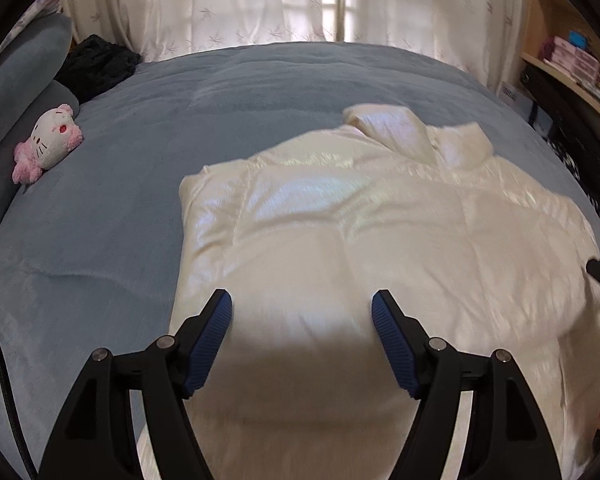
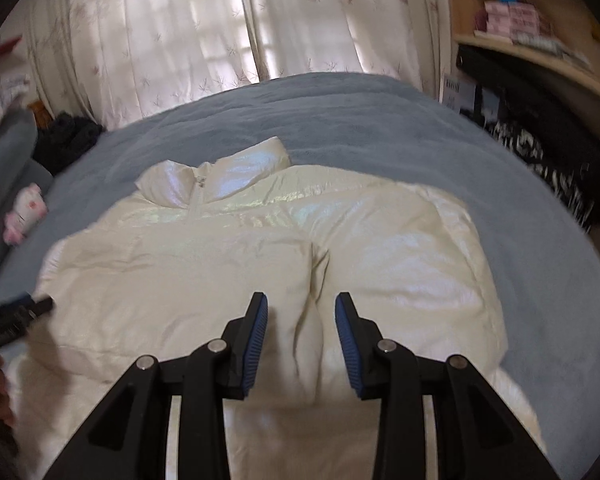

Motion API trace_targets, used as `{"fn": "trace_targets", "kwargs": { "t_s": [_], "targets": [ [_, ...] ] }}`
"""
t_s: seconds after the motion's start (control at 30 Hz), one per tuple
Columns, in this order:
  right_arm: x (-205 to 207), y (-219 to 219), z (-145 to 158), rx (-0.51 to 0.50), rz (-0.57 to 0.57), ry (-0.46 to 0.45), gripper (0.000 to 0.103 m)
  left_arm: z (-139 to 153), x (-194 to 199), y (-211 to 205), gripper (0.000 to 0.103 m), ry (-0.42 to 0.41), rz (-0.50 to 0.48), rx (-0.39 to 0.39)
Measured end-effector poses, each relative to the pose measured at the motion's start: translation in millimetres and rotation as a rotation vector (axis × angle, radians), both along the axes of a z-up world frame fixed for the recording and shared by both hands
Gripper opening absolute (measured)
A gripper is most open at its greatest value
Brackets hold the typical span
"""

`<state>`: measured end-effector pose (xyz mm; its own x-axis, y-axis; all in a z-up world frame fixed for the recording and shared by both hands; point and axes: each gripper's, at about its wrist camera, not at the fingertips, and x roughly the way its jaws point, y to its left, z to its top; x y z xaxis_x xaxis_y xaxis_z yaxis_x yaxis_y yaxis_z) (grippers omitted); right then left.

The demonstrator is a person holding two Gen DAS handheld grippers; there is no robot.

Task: Fold large clothes

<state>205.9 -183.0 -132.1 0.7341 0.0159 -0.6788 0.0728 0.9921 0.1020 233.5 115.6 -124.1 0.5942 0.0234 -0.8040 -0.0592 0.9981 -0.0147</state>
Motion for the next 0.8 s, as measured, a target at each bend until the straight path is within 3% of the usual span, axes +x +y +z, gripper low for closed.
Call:
{"fn": "trace_targets", "kwargs": {
  "t_s": [0.33, 0.5, 0.8],
  "targets": [
    [-68, -13, 24, 0.157, 0.073, 0.010, 0.038, 29, -89, 15, 0.071, -0.006, -0.079, -0.010],
    [-109, -15, 40, 0.153, 0.115, 0.001, 0.059, 49, -138, 40, 0.078, -0.023, -0.092, -0.009],
    [-174, -41, 56, 0.123, 0.135, 0.032, 0.066, 66, -217, 95, 0.082, -0.005, -0.030, -0.002]
  ]
}}
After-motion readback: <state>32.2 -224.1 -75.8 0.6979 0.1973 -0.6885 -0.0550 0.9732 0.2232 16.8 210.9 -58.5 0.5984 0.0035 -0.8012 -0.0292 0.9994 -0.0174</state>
